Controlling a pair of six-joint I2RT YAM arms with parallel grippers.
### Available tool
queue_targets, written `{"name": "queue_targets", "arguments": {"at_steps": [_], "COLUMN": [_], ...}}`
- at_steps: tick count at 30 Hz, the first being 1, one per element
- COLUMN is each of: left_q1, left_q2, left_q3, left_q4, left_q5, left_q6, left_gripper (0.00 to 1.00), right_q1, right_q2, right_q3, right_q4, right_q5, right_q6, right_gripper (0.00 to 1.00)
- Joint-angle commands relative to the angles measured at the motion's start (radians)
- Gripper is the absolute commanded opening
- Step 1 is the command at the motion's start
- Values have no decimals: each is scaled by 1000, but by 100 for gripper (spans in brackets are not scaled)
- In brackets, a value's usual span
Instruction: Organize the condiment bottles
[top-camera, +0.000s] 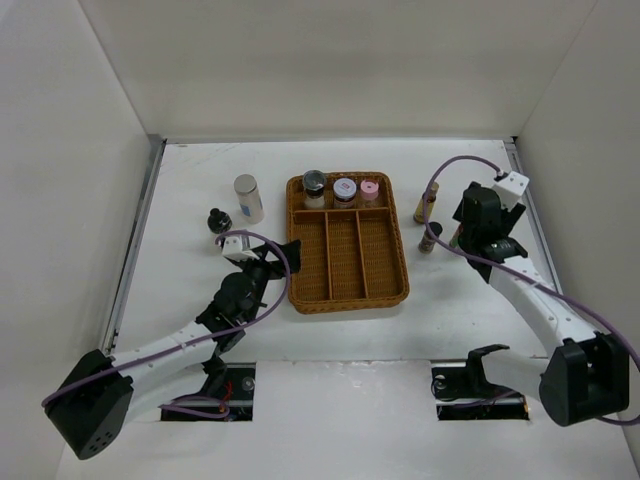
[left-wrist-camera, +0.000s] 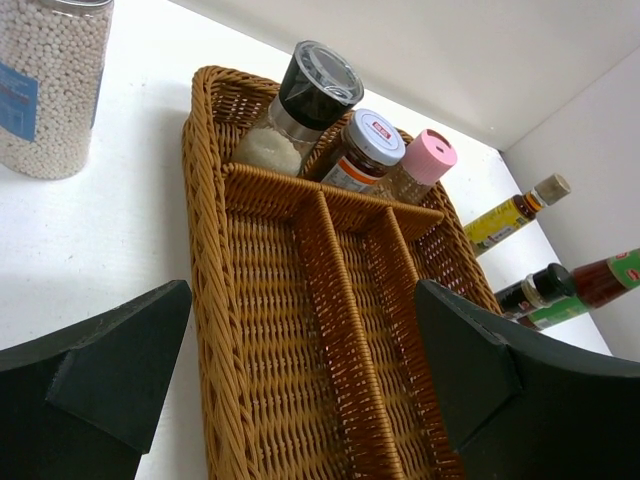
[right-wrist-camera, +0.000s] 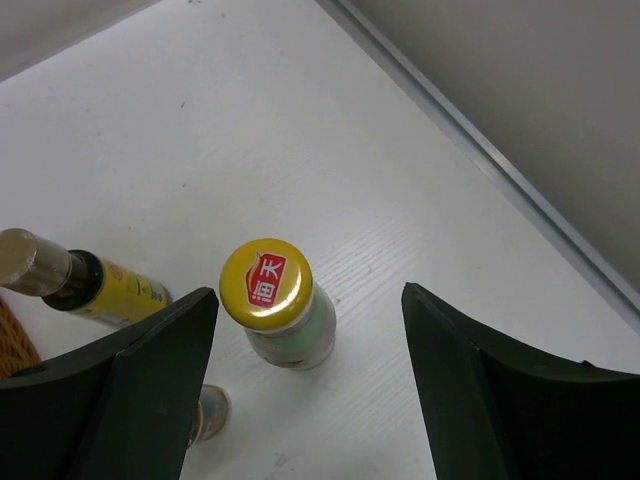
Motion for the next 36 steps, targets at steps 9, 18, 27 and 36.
{"name": "queue_targets", "arguments": {"at_steps": [9,18,27,36], "left_q1": [-6,-9,-17,-6], "left_q2": [25,13,34,33], "left_q3": [8,3,9,6], "left_q4": [60,63,70,70], "left_q5": [10,10,9,6], "left_q6": [-9,-9,-11,-9], "left_gripper": [96,96,96,96], "right_q1": [-40,9,269,461], "right_q2": [87,-49,-156,69], "right_q3": [2,36,206,306], "right_q4": [232,299,206,328], "right_q5": [-79,26,93,9], "right_q6": [-34,-154,-254,-229], "right_gripper": [49,30,30,31]}}
